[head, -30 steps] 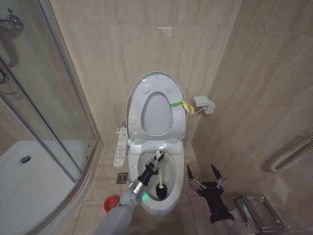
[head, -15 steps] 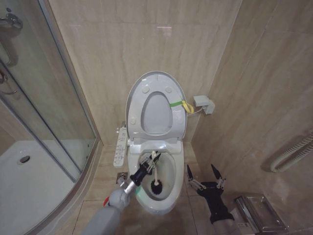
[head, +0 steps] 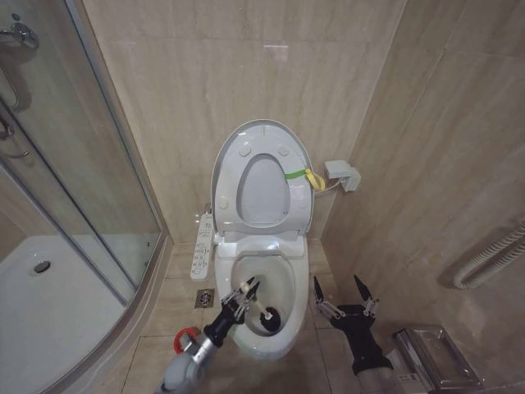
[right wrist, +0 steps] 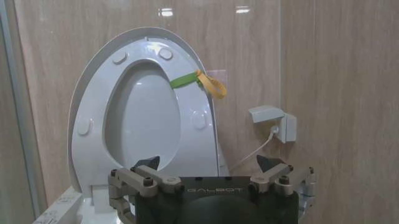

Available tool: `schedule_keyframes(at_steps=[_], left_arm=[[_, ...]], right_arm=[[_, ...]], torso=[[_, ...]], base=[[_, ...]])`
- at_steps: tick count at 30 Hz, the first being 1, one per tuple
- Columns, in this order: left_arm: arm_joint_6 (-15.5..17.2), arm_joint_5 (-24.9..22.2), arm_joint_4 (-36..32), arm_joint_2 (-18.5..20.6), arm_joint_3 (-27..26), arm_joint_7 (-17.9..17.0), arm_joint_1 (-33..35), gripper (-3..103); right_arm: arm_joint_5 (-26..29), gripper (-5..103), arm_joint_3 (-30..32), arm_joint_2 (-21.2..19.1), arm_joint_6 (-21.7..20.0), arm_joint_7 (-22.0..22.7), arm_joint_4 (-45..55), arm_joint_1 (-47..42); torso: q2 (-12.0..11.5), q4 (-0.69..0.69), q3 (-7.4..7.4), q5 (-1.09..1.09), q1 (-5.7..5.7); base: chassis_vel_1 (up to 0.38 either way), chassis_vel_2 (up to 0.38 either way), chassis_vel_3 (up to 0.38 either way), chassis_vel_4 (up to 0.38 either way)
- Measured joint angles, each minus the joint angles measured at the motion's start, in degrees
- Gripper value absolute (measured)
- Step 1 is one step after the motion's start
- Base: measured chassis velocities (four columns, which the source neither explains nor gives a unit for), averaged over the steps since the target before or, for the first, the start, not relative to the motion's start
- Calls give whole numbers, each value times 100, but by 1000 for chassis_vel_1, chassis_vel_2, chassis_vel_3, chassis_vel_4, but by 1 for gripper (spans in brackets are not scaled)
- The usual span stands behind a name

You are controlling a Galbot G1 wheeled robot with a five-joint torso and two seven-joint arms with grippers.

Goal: Open the toilet lid, clean the toilet bowl with a toilet brush, close the toilet lid, and flush.

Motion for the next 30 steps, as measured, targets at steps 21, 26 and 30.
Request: schedule_keyframes(at_steps=[21,26,30], left_arm=[[28,56,249,-172,-17,-99,228,22],[161,-98,-77,-112,26,-182,79,22],[237,-169,-166,-100,52,-222,2,22]], right_arm=[[0,100,0,0,0,0,0,0],[0,100,0,0,0,0,0,0],[0,100,0,0,0,0,0,0]], torso=[[0,0,1,1,0],[0,-1,1,1,1],[0,-1,1,0,1]], base=[[0,0,0,0],[0,0,0,0],[0,0,0,0]])
